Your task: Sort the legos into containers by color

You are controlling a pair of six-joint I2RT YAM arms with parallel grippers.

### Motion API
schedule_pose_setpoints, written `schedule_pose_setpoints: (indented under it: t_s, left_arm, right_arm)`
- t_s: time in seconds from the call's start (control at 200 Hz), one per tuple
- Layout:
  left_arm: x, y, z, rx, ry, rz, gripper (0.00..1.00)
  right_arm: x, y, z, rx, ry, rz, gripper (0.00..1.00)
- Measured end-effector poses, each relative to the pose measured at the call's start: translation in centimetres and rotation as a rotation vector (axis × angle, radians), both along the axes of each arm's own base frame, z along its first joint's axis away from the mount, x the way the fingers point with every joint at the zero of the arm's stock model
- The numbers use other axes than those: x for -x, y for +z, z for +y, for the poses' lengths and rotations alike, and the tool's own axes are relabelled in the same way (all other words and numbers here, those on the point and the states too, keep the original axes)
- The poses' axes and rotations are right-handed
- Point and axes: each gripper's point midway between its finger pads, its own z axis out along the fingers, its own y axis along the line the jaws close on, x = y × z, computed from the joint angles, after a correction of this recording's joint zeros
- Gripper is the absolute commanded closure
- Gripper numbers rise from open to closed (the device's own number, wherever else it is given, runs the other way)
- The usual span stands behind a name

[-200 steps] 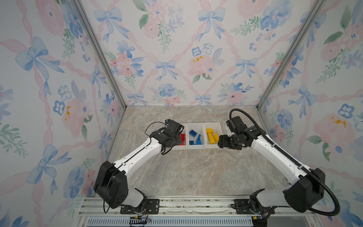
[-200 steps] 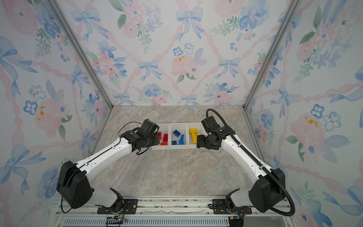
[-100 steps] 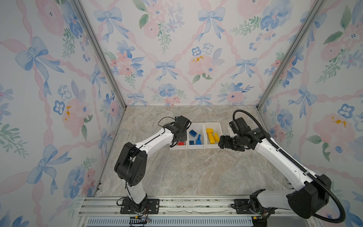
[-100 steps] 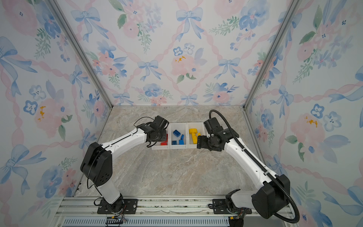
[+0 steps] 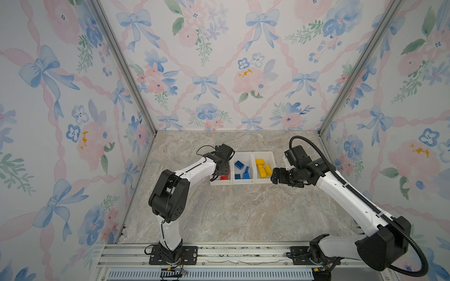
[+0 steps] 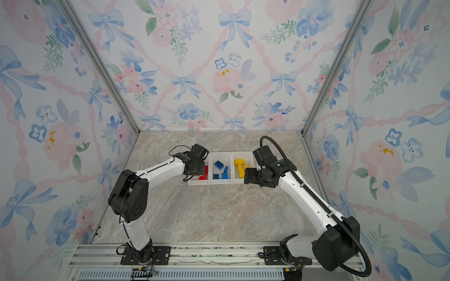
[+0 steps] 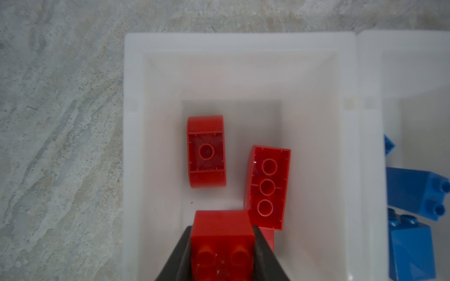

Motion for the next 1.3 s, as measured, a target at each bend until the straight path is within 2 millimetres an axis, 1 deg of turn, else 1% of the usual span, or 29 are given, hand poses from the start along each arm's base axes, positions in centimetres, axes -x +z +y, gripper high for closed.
schedule_pose_setpoints:
  t_s: [0.065, 0.185, 0.495, 0.6, 0.835, 0.925, 1.025, 1.15, 1.26, 1.3]
  left_arm:
    - [-0.1, 0.0, 0.0, 0.000, 0.001, -0.003, 0.47]
    - [-0.2, 0.1, 0.0, -0.003, 0.003, -0.012, 0.40]
    - [-0.1, 0.6, -0.5, -0.009, -0.007, -0.030, 0.37]
    - [0.0, 1.6, -1.0, -0.002, -0.018, -0.050, 0.37]
    - [0.6, 5.4, -1.5, 0.020, -0.029, -0.145, 0.34]
    - [1.1, 6.5, -1.1, 0.028, -0.024, -0.185, 0.30]
    - [1.8, 7.7, -0.2, 0.034, -0.015, -0.232, 0.25]
    - [2.6, 9.0, 1.0, 0.033, -0.013, -0.298, 0.15]
    - [3.2, 9.5, 2.1, 0.038, -0.008, -0.349, 0.10]
    - [3.5, 9.4, 2.9, 0.038, 0.001, -0.363, 0.08]
  right_arm:
    - [0.0, 0.0, 0.0, 0.000, -0.001, 0.000, 0.05]
    - [0.0, 0.0, -0.1, 0.000, -0.002, 0.000, 0.05]
    - [-0.1, -0.2, -0.1, 0.002, -0.001, 0.008, 0.04]
    - [-0.1, -0.2, -0.1, 0.002, 0.000, 0.008, 0.04]
    - [-0.3, -0.2, -0.2, 0.005, 0.008, 0.001, 0.00]
    - [-0.7, -0.1, -0.5, 0.006, 0.007, -0.014, 0.03]
    - [-1.5, 0.2, -1.1, 0.009, 0.004, -0.036, 0.03]
    - [-2.6, 0.6, -1.9, 0.013, 0.004, -0.079, 0.03]
    - [-3.9, 0.9, -2.7, 0.024, 0.009, -0.120, 0.03]
    - [-4.4, 0.9, -3.0, 0.030, 0.011, -0.134, 0.03]
